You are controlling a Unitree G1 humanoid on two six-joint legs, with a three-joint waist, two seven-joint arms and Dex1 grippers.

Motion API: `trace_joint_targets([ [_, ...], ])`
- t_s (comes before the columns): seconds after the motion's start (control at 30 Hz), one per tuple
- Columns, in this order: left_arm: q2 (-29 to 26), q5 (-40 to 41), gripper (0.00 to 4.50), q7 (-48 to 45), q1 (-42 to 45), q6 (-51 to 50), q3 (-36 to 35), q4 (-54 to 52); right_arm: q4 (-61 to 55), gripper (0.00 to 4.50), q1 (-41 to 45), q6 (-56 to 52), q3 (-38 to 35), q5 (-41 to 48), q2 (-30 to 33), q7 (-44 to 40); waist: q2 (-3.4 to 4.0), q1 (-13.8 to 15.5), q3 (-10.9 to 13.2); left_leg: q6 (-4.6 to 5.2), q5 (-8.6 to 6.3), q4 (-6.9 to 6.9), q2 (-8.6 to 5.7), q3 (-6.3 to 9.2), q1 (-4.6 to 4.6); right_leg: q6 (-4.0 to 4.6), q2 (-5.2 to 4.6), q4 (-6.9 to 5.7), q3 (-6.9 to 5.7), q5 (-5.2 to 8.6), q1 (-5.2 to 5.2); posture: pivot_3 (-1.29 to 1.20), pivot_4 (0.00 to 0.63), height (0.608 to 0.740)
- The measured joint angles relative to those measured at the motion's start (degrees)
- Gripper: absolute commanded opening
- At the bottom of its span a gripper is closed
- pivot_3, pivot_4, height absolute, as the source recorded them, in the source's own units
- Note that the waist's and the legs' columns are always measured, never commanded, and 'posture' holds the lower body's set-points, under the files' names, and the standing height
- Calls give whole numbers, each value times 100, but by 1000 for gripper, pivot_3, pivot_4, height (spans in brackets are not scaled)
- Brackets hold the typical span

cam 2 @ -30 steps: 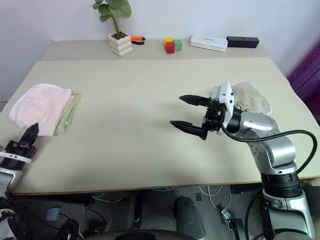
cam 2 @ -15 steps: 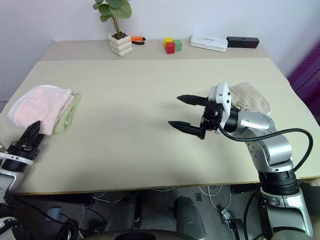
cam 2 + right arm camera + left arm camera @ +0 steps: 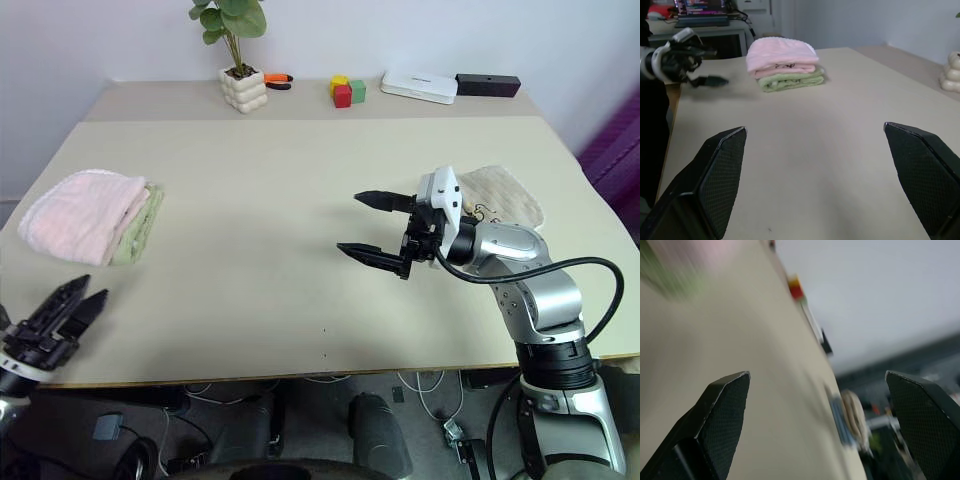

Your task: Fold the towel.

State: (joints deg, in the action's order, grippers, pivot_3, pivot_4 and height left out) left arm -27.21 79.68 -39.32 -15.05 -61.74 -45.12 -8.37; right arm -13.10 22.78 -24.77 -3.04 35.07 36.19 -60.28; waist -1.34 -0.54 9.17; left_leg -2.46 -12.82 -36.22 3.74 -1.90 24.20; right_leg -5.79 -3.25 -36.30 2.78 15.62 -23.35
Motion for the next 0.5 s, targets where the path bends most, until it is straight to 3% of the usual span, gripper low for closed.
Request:
trace_joint_targets([
  [0.13,-9,-216,4440,239,671,413,606,-835,23,4500,13,-1,-2,4,-83,2,-1,5,0,0,0,-2,-2,-1,2,1,0,2,-1,0,3,0,150,740],
  [0.27,-568,-1217,4440,314,1831,1138,1439,-1391,135,4500,-1,17,-25,2,-135,21,2,-9,0,0,1,1,-6,-8,3,-1,6,6,4,-1,3,0,150,740],
  [0.5,-1176,-2058,4440,-479,2732,1760,2171,-938,458,4500,-387,311,-320,-72,-137,118,5,-26,2,2,0,8,5,-6,6,-5,33,7,10,-3,-4,0,150,740],
])
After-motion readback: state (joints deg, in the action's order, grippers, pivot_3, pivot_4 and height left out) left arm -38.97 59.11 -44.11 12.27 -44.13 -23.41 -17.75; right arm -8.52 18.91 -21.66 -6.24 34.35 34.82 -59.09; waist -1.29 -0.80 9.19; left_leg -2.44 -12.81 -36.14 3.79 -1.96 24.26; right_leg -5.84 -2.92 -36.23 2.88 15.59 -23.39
